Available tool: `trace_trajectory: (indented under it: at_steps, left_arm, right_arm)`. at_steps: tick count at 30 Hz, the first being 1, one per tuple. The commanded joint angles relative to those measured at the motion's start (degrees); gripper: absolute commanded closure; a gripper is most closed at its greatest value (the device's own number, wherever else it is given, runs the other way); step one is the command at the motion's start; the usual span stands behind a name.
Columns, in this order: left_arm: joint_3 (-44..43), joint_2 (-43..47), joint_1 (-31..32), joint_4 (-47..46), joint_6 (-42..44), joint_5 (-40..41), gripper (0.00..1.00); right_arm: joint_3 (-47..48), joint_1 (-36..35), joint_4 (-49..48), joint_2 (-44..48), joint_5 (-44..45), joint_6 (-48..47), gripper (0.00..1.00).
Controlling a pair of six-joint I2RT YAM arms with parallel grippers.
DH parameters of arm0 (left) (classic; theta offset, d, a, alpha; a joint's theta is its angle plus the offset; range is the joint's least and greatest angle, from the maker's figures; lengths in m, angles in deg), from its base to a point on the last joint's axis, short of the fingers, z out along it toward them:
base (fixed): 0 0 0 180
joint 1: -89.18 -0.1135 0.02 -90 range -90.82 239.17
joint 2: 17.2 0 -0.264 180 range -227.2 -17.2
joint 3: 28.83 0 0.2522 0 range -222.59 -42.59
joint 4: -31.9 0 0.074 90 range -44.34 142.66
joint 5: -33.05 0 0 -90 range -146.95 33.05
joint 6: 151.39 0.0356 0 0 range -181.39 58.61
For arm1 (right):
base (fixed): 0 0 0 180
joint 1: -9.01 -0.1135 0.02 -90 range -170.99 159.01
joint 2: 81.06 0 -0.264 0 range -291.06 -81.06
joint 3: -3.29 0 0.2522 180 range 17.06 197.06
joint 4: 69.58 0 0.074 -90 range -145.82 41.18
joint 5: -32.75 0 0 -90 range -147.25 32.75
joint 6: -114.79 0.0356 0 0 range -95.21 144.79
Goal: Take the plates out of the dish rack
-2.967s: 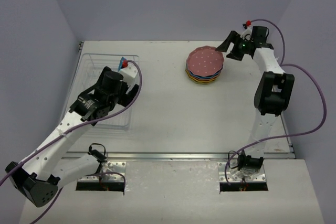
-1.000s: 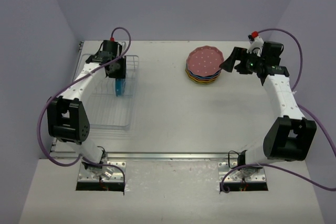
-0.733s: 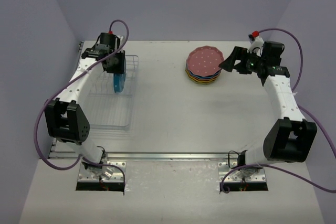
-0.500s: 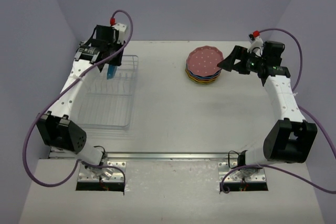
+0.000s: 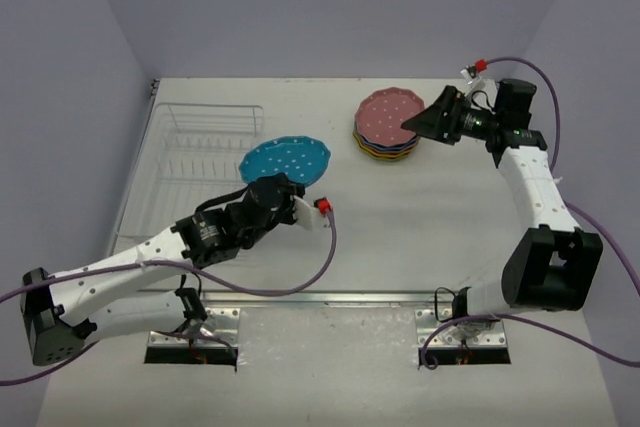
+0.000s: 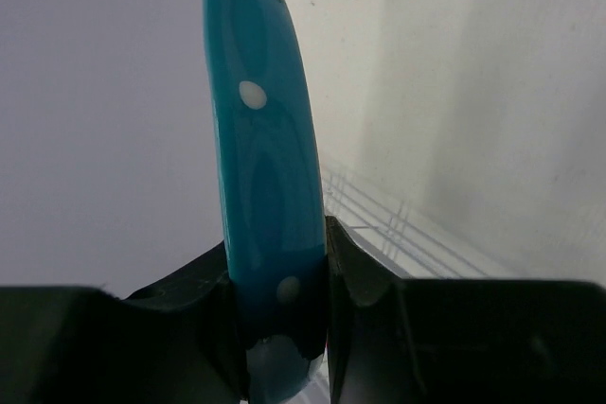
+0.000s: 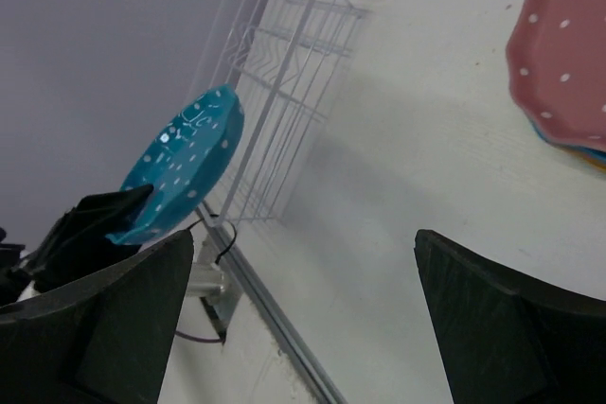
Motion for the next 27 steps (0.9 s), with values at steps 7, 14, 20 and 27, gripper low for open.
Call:
trace_trajectory:
  at_steps: [7, 14, 20, 27]
  left_arm:
    - [21.6, 13.5, 18.4, -32.8, 38.5, 8.7, 1.0]
    - [23.7, 12.2, 21.3, -38.1, 41.8, 8.0, 1.0]
    - [23.4, 10.5, 22.0, -40.6, 42.5, 8.0, 1.0]
    - [23.0, 9.1, 22.3, -41.5, 41.4, 10.3, 1.0]
  right_arm:
    - [-7.3, -15.0, -2.7, 1.2, -4.7, 0.1, 0.01]
    - [-7.9, -22.7, 0.6, -0.7, -3.2, -7.0, 0.01]
    - [-7.2, -27.3, 2.7, -3.5, -1.4, -10.7, 0.02]
    - [-6.6, -28.9, 3.0, -3.7, -2.5, -11.0, 0.73]
